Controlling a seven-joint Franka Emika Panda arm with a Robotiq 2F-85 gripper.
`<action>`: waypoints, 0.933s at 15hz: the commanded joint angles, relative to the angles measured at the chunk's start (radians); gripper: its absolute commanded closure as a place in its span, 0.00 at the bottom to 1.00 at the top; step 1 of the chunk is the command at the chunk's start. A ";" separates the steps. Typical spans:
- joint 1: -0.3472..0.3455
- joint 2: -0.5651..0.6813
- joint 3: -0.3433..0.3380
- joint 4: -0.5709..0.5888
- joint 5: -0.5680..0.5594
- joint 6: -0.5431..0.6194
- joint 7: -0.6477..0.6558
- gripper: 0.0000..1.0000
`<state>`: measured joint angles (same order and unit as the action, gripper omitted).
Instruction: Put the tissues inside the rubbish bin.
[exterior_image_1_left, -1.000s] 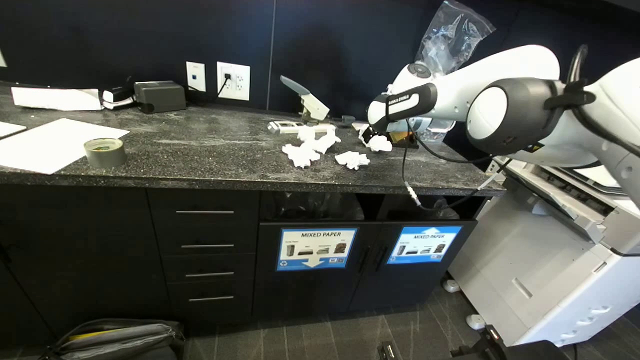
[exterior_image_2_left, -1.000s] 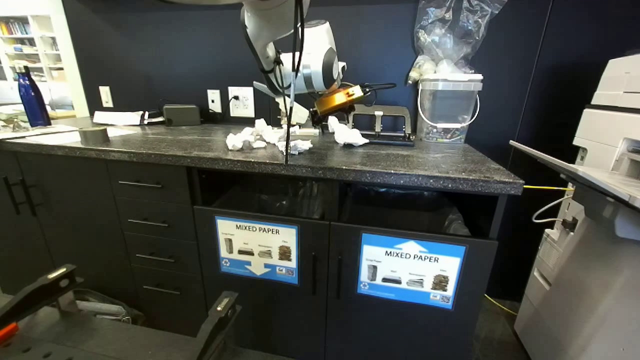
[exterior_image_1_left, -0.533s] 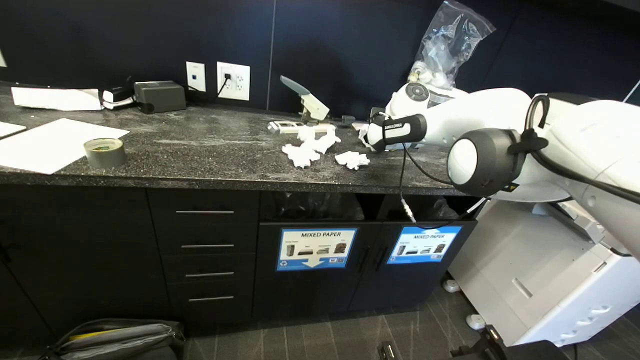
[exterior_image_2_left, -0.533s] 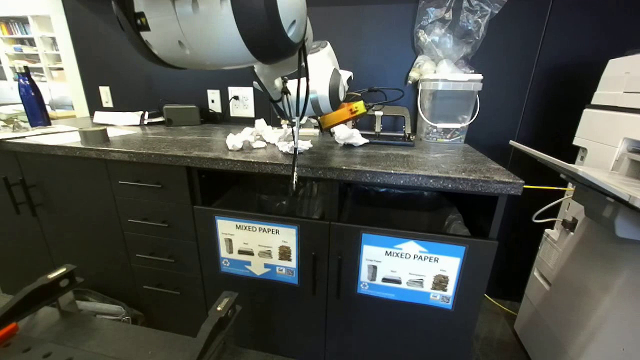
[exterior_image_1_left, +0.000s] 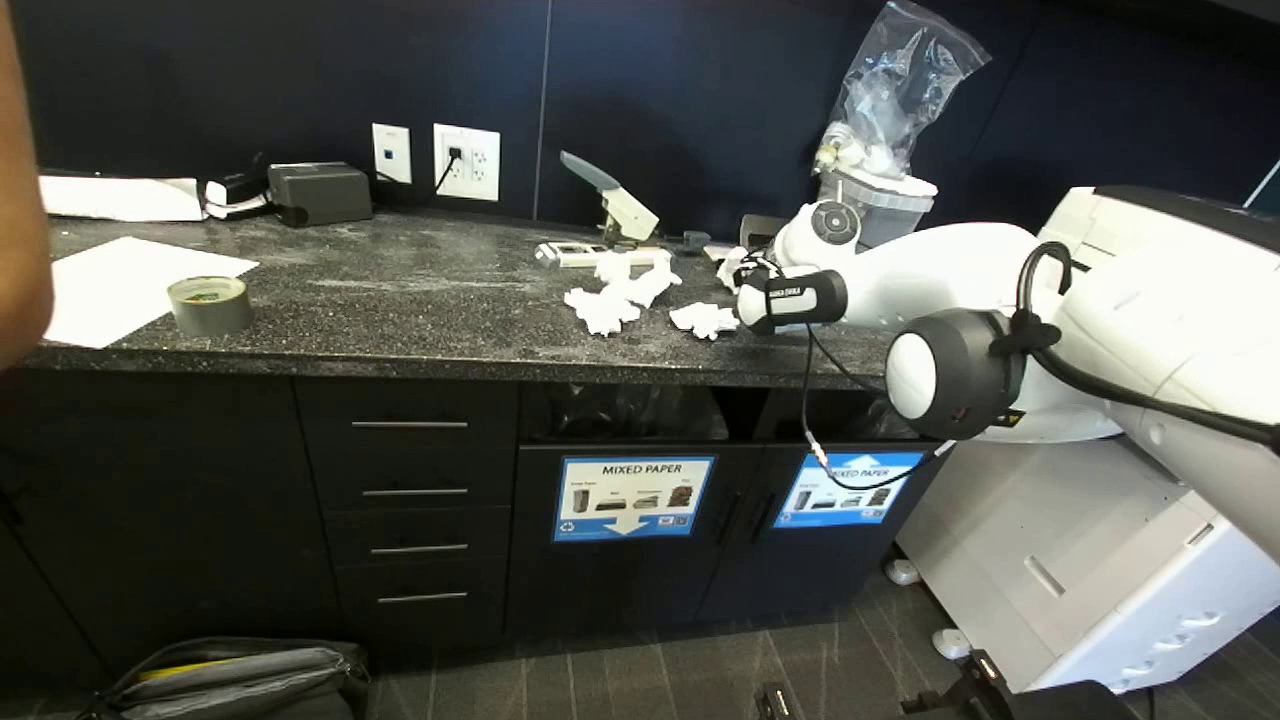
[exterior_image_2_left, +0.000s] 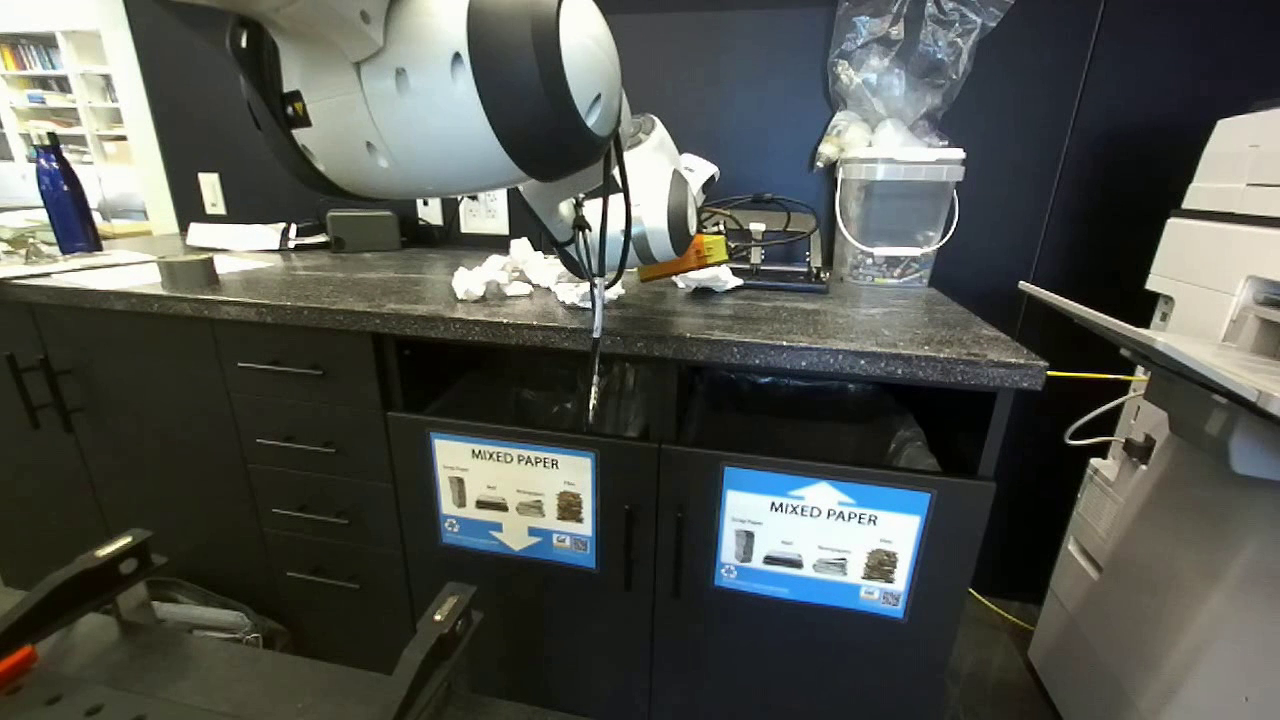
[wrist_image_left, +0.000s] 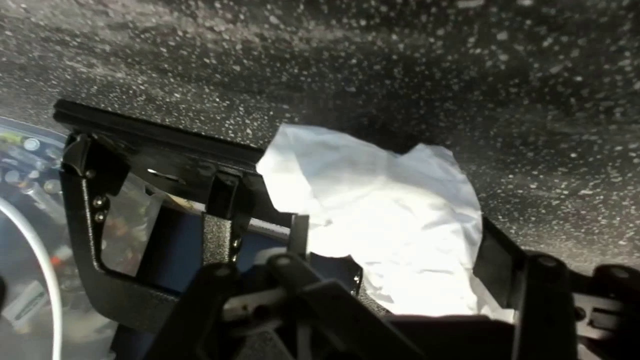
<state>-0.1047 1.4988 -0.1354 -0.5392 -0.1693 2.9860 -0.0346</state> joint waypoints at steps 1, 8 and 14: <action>0.015 0.000 -0.082 -0.017 0.011 0.093 0.133 0.51; 0.038 0.000 -0.161 -0.039 0.003 0.117 0.249 0.93; 0.068 -0.003 -0.156 0.005 -0.019 -0.194 0.180 0.90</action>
<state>-0.0598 1.4954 -0.2668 -0.5745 -0.1785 2.9689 0.1631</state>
